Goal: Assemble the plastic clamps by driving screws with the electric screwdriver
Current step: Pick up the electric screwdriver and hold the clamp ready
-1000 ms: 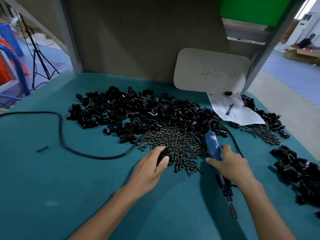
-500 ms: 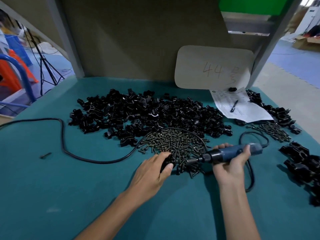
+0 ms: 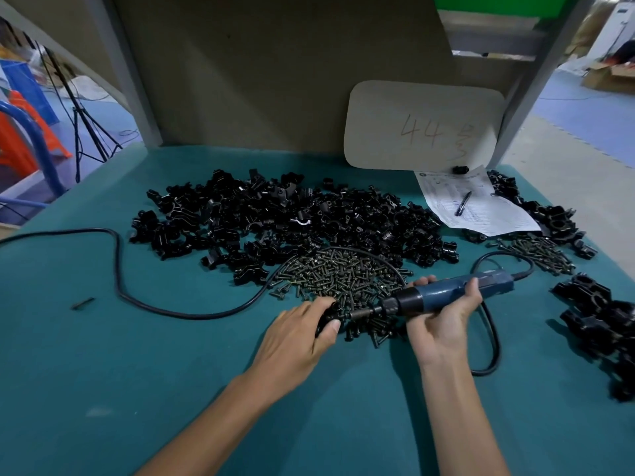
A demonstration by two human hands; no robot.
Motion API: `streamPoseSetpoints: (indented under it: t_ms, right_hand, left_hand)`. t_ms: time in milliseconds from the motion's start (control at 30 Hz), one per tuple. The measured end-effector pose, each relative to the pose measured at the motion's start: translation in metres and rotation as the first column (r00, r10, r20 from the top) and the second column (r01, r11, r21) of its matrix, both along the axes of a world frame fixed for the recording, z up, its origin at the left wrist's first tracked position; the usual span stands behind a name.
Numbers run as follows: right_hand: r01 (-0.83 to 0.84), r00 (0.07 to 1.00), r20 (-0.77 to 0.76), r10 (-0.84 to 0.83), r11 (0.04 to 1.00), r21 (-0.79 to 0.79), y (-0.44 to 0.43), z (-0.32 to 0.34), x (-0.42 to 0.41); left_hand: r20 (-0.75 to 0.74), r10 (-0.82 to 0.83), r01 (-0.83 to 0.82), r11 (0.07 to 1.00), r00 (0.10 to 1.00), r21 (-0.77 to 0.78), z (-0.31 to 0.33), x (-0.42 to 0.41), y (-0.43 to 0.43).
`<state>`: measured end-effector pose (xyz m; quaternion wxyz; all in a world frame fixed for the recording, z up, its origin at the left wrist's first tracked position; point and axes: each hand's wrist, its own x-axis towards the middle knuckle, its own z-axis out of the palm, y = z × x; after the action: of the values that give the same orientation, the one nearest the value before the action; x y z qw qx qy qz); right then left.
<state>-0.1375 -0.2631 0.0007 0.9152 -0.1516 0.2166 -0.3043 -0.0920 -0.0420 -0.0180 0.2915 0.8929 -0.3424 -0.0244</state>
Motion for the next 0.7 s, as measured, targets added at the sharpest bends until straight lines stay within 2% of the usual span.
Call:
streamPoseSetpoints:
  t_ms: [233,400,700]
  right_hand:
    - [-0.012,1.000,0.020,0.012,0.999,-0.031,0.0049,0.0053,-0.0032]
    - [-0.016,1.000,0.014,0.017,0.992,-0.124,0.0067,0.0088,-0.0063]
    - [-0.010,1.000,-0.013,0.009,0.993,-0.114,0.0072,0.0032,-0.0045]
  left_hand:
    - [0.018,-0.002,0.002,1.000,1.000,-0.007,0.0002,0.0001,-0.0001]
    - [0.031,0.005,-0.005,1.000,0.999,-0.008,-0.0001,-0.0005,0.0012]
    - [0.036,0.020,-0.019,1.000,0.999,-0.022,-0.0009,-0.0017,0.0016]
